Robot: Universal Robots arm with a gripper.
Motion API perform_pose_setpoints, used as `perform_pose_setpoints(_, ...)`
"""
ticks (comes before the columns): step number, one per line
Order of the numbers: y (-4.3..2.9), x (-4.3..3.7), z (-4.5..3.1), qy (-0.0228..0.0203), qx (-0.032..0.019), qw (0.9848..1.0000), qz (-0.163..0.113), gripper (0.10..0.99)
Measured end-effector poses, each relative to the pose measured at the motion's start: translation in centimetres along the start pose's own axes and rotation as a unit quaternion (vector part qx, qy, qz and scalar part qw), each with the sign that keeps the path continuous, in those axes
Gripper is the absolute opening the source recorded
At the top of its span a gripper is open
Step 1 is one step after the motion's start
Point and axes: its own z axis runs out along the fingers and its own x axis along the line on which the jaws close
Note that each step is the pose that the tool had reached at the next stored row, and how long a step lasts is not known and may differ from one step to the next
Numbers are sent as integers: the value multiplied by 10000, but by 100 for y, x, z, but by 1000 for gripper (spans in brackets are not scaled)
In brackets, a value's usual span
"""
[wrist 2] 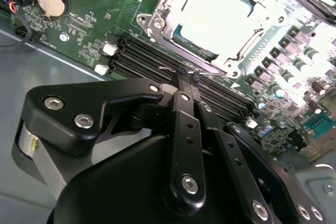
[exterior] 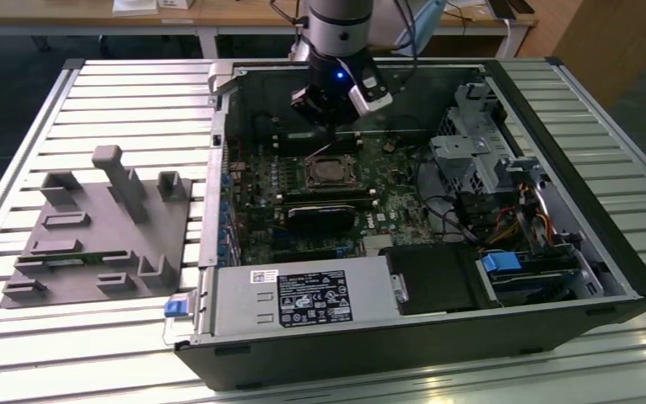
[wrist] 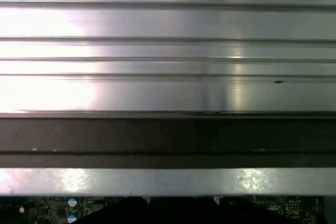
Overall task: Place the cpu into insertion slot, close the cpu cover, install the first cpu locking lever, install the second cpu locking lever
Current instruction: 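Install the first cpu locking lever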
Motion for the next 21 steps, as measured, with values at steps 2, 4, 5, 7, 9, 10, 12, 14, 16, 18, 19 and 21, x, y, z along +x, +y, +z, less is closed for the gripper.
perform_pose_setpoints(2, 3, -15, 18, 0, 1, 10000, 0, 106)
perform_pose_setpoints(4, 6, -25, 36, 0, 4, 10000, 0, 106)
perform_pose_setpoints(5, 8, -30, 45, 0, 6, 10000, 0, 106)
perform_pose_setpoints(7, 11, -40, 64, 0, 11, 10000, 0, 106)
perform_pose_setpoints(9, 14, -47, 86, 0, 16, 10000, 0, 106)
perform_pose_setpoints(10, 15, -52, 97, 0, 18, 10000, 0, 106)
perform_pose_setpoints(12, 17, -64, 118, 0, 22, 10000, 0, 106)
perform_pose_setpoints(14, 18, -75, 139, 0, 25, 10000, 0, 106)
perform_pose_setpoints(16, 19, -85, 162, -1, 27, 10000, 0, 106)
perform_pose_setpoints(18, 18, -95, 183, -1, 31, 10000, 0, 106)
perform_pose_setpoints(19, 18, -96, 194, -1, 34, 10000, 0, 106)
perform_pose_setpoints(21, 16, -98, 214, -1, 43, 10000, 1, 106)
